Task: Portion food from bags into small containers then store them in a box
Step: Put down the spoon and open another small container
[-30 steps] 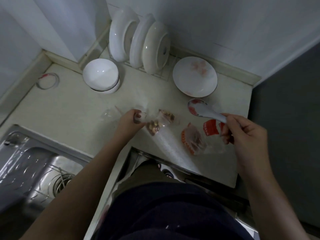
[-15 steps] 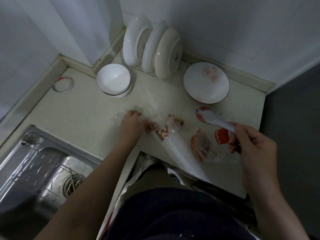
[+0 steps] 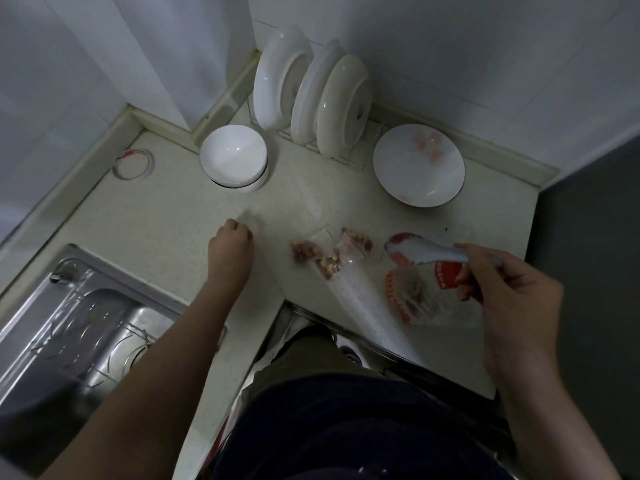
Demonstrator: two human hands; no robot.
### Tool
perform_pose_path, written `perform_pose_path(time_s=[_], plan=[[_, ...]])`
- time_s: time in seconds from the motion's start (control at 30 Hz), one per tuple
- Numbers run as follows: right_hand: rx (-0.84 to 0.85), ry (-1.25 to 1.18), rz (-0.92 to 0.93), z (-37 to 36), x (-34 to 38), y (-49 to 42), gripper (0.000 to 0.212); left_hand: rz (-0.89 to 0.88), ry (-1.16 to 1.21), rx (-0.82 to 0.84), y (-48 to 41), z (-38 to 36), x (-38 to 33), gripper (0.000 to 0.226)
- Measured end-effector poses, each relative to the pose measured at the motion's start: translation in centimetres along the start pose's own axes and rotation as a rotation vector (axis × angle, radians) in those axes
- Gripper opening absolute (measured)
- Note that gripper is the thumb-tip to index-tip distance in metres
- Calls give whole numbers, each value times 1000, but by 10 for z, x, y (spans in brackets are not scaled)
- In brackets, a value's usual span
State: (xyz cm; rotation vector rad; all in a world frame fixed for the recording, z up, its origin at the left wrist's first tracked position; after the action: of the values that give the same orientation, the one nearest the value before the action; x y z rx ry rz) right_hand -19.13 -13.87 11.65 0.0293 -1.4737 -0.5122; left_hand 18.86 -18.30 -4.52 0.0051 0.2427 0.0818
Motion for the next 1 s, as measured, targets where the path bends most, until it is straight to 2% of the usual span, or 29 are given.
perform_pose_path(time_s=[0.07,0.13,0.2,0.3,0.43,0.53,0.63,0.83,0.93,1.0], plan=[[-35,-2,27,1,3,2,22,-72,73,-186,2,30,-20,13],[-76,7,53,3,5,6,26,-169,265,-393,12,65,-50,6],[-95,55,57,1,7,9,33,-266,457,-486,26,92,-85,4],[-40,50,46,-11,8,12,34,-406,593,-489,49,116,-138,4],[55,175,1,-33,0,15,26,-645,497,-523,78,135,-192,14],[188,284,-78,-51,-18,21,23,-743,444,-513,92,135,-211,23],[309,338,-38,-64,-17,30,21,-799,499,-455,100,128,-218,12],[307,315,-72,-62,-20,30,20,-655,611,-314,99,115,-212,21],[335,393,-22,-67,-22,32,33,-396,861,-207,96,106,-196,18],[375,490,121,-74,-14,38,37,-227,1001,-116,98,94,-188,13]])
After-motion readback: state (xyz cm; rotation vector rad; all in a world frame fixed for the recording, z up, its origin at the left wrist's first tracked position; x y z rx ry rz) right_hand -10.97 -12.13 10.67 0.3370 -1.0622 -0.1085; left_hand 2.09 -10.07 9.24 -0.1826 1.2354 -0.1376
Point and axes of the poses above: each hand's wrist, its own y-axis away from the middle knuckle, its own z-axis out of the back of the hand, x = y × z, the point moved 9 cm from there along -y, towards the middle knuckle, and after that the axes turned 12 degrees about -z, right-handed, at the moved point
